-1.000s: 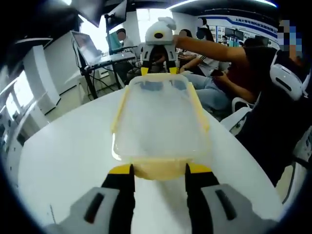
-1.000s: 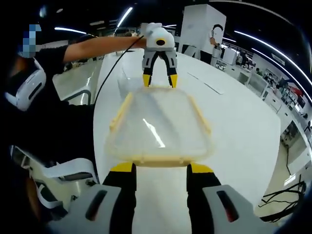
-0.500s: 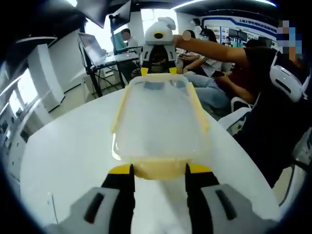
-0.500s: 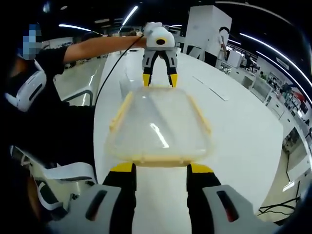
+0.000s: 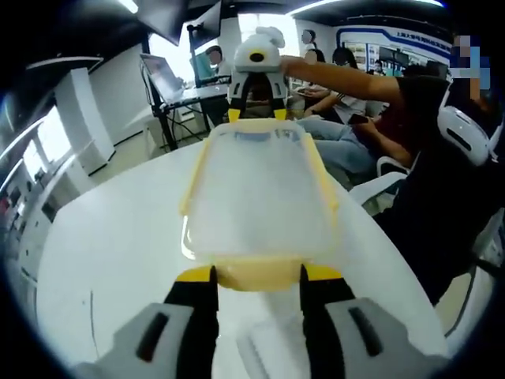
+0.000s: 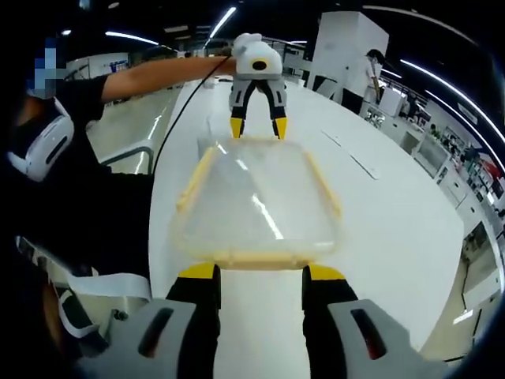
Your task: Snap each plastic latch of the storage box into its locked position after aligning the lid with the box until every specified latch is closed and the lid sits flush.
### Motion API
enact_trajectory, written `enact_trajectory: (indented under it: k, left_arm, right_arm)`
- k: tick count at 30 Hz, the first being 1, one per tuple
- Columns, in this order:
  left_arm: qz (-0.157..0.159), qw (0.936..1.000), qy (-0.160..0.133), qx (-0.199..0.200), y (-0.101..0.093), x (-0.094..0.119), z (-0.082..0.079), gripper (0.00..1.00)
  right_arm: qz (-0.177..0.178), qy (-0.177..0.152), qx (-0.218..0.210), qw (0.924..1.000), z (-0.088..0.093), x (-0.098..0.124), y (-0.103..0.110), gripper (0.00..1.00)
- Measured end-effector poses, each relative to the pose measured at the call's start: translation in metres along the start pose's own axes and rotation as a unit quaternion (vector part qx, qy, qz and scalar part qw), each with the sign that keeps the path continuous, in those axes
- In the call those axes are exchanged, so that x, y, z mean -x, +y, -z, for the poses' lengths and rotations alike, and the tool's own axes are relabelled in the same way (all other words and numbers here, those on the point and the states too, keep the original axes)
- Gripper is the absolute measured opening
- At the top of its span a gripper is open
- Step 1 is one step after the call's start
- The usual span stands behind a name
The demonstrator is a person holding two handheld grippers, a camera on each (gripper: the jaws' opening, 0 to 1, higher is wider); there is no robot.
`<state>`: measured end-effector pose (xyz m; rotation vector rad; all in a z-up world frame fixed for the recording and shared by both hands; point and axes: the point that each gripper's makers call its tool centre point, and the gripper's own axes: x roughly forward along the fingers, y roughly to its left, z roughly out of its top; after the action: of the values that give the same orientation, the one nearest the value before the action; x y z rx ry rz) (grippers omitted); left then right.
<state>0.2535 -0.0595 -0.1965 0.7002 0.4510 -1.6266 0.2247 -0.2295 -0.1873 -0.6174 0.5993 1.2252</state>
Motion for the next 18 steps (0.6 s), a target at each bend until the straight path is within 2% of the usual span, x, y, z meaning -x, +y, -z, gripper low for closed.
enact_trajectory:
  k: [4, 8, 18]
  left_arm:
    - [-0.007, 1.0, 0.004, 0.004, -0.003, 0.012, 0.007, 0.39]
    - [-0.017, 0.9998, 0.005, 0.003, -0.001, 0.023, 0.012, 0.39]
    - [-0.03, 0.9993, 0.015, 0.013, -0.008, 0.042, 0.027, 0.39]
  right_arm:
    - [-0.005, 0.0, 0.008, 1.0, -0.008, -0.005, -0.001, 0.38]
    - [-0.01, 0.013, 0.022, 0.9996, -0.015, -0.014, 0.001, 0.38]
    - [-0.018, 0.013, 0.035, 0.9991, -0.032, -0.029, 0.007, 0.38]
